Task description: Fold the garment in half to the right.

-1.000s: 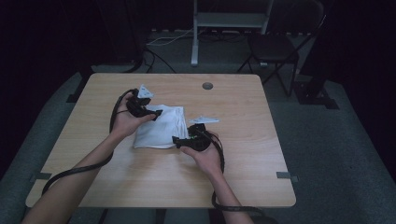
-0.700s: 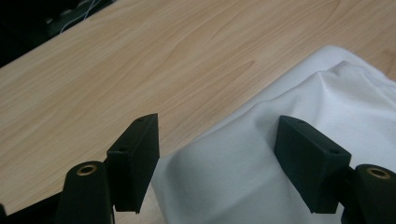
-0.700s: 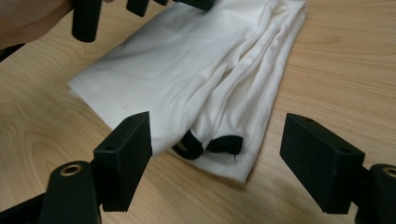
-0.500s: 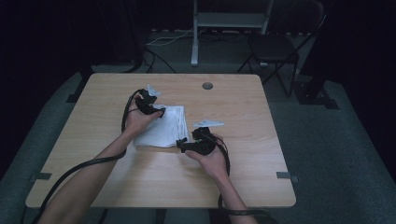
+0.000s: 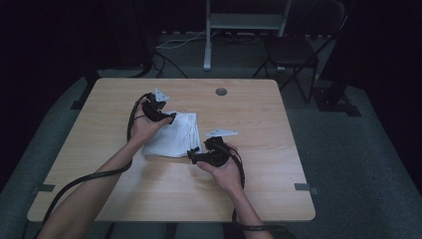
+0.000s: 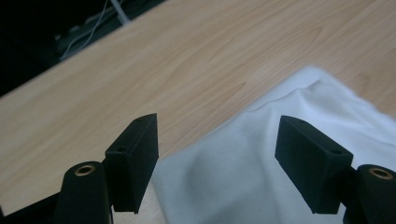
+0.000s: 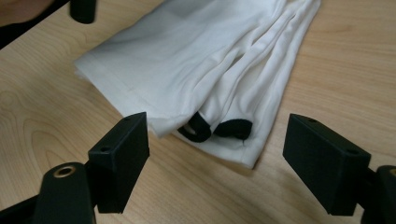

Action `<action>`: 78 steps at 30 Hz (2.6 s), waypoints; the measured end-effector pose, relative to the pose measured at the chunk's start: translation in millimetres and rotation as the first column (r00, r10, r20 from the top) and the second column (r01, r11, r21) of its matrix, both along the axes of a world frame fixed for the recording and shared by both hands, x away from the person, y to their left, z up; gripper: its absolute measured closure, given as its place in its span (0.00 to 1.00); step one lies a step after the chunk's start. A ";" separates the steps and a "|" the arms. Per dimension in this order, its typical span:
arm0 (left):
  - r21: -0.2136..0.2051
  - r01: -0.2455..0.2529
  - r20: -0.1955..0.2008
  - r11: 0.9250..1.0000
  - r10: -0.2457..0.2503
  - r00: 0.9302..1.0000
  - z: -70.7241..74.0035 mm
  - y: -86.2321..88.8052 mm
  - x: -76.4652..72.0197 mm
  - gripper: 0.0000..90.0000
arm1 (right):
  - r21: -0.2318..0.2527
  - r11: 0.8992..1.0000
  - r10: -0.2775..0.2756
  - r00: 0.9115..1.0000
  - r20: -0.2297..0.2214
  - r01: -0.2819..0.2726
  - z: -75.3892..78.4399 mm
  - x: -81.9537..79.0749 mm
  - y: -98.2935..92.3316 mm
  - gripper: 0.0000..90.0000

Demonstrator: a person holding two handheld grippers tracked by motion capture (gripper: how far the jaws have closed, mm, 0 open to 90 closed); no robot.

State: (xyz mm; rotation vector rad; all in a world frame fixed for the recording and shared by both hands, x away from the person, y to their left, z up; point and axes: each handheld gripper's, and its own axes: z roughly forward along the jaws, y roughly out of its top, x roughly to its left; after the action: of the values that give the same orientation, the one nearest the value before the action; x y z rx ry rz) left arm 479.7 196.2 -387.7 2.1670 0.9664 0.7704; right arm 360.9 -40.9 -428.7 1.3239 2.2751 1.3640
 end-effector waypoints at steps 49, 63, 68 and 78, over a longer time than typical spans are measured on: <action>-0.193 -0.048 0.022 0.980 0.053 0.998 -13.0 146.0 -150.0 0.24 | -0.010 0.999 -0.031 0.999 0.038 0.032 8.8 -10.6 -36.1 0.14; -0.209 -0.072 0.021 0.975 0.078 0.997 -21.6 166.0 -170.9 0.24 | -0.022 0.999 -0.047 0.997 0.056 0.049 9.9 -18.9 -52.2 0.14; -0.210 -0.083 0.022 0.974 0.089 0.996 -24.2 173.7 -178.7 0.24 | -0.022 0.998 -0.056 0.997 0.061 0.058 9.9 -22.1 -60.3 0.14; -0.234 -0.096 0.034 0.967 0.107 0.994 -22.1 183.6 -186.4 0.24 | -0.021 0.997 -0.076 0.995 0.070 0.078 9.2 -27.7 -72.1 0.14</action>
State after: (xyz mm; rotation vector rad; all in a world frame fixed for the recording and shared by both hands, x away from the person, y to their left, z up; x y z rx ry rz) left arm 293.2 379.8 -409.8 1.9031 1.0933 0.7136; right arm 333.2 -113.0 -419.5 1.3213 2.1652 1.3323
